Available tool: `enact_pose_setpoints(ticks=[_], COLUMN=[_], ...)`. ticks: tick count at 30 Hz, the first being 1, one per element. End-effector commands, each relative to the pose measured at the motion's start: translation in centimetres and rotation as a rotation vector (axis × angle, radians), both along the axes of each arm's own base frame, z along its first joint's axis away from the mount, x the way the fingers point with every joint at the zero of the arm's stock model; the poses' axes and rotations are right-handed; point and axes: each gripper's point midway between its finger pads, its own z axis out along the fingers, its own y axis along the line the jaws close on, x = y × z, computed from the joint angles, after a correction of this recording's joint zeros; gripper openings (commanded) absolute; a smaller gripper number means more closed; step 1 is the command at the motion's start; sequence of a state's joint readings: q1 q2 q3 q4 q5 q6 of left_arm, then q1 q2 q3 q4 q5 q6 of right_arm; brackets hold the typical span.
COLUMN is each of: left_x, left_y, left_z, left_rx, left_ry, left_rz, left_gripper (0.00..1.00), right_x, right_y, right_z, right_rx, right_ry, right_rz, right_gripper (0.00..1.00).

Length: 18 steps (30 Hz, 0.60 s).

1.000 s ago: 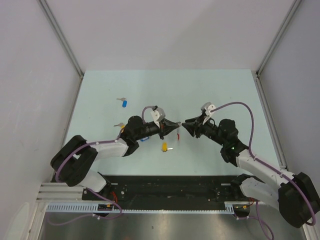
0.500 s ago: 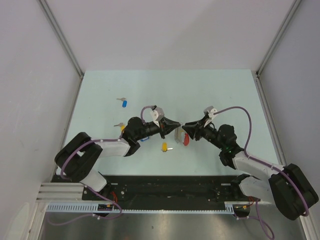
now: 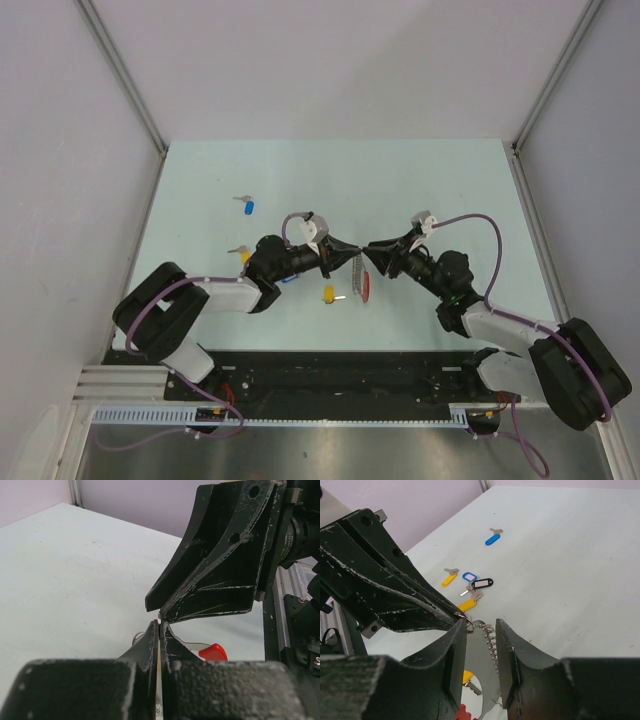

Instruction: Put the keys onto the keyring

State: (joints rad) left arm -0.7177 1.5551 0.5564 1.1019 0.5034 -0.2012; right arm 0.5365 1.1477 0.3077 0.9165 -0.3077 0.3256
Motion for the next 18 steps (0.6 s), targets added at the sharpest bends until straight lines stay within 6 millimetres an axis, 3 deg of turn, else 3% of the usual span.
enact_pose_setpoints(ticks=[1, 14, 18], left_x=[-0.2, -0.4, -0.7], left_y=[-0.1, -0.1, -0.3], left_z=[1.7, 1.8, 1.6], left_rx=[-0.066, -0.086, -0.088], left_ry=[-0.043, -0.046, -0.039], left_rz=[-0.012, -0.021, -0.034], left_gripper=[0.01, 0.01, 0.01], right_x=[0.6, 0.6, 0.5], right_y=[0.0, 0.7, 1.0], right_z=[0.7, -0.9, -0.5], right_rx=[0.039, 0.057, 0.087], right_ry=[-0.029, 0.021, 0.009], right_rz=[-0.025, -0.004, 0.011], right_gripper=[0.35, 0.34, 0.34])
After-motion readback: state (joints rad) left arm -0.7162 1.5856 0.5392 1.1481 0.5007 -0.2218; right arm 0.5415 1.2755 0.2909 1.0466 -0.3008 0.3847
